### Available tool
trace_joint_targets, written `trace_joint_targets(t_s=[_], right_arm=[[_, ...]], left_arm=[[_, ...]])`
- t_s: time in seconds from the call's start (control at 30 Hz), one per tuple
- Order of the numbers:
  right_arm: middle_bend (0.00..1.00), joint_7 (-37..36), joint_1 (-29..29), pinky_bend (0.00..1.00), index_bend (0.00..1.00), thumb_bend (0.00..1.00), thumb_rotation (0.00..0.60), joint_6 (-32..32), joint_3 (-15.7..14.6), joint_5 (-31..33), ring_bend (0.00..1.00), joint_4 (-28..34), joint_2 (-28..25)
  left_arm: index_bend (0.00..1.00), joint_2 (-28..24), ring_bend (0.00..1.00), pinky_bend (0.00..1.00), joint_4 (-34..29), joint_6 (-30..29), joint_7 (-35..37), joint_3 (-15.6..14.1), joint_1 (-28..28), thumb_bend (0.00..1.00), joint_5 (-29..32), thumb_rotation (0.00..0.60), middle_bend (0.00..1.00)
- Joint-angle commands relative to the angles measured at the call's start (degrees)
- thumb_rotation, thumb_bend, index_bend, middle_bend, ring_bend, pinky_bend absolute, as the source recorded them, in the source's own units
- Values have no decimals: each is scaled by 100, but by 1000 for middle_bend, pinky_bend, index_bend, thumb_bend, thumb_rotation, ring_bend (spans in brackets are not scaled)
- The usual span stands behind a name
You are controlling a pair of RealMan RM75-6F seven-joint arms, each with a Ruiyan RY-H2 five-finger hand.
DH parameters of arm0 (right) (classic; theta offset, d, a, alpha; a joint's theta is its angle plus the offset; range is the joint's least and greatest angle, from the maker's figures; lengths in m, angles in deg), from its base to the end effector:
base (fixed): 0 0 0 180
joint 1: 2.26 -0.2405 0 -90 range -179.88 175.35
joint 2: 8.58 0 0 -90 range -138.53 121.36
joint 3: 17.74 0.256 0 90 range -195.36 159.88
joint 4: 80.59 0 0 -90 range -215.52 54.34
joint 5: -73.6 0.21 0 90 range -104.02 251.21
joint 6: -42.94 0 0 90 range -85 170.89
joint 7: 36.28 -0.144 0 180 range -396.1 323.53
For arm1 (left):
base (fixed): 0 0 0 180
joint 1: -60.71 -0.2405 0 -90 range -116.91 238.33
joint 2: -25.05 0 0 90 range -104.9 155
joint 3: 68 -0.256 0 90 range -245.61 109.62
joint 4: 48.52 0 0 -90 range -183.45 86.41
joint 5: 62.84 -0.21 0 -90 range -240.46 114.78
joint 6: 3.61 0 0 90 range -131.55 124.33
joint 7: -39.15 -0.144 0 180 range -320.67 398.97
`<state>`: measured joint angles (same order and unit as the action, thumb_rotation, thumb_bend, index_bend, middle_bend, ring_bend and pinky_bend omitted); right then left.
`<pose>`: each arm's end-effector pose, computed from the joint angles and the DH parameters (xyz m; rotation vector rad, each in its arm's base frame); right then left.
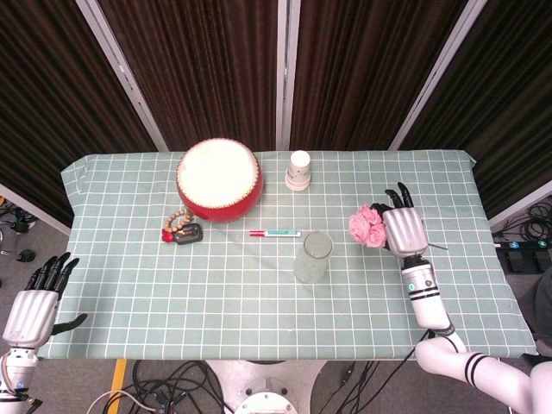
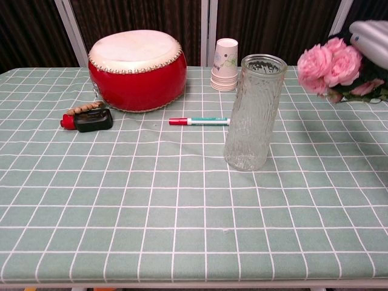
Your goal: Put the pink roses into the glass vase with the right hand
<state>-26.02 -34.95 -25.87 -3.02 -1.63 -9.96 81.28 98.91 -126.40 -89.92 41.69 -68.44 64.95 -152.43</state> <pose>-0.2160 -0.3590 0.0463 1.5209 -0.7557 1.0433 -0.3395 0.1676 0.1180 -1.4611 -0.8816 -0.8773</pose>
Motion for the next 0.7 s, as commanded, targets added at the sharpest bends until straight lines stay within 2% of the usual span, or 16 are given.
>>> trace_joint_targets(t_s=[0.03, 0.2, 0.3, 0.47, 0.7], right_arm=[[573, -91, 107, 0, 551, 218, 600, -271, 568, 149, 169, 1653, -1061], [573, -125, 104, 0, 550, 208, 600, -443, 1068, 253, 169, 3032, -1764], [573, -91, 37, 0, 549, 205, 600, -522, 1303, 333, 169, 3499, -1959], [573, -167, -113, 0, 549, 200, 600, -476, 1561, 582, 169, 4082, -2110], [572, -1227, -207, 0, 548, 191, 600, -553, 1669, 532, 169, 4614, -1865]], left_arm=[[72, -10, 0, 163, -50, 18, -36, 0, 16, 0, -10, 600, 0], [72, -52, 0, 163, -157, -1, -173, -9, 17, 0, -37, 600, 0], [72, -80, 0, 163, -219, -4, -223, -2, 24, 0, -41, 600, 0], [72, -89, 0, 163, -273, 17, -286, 10, 47, 0, -41, 600, 0], [72, -74, 0, 163, -252, 20, -259, 11, 40, 0, -18, 600, 0]])
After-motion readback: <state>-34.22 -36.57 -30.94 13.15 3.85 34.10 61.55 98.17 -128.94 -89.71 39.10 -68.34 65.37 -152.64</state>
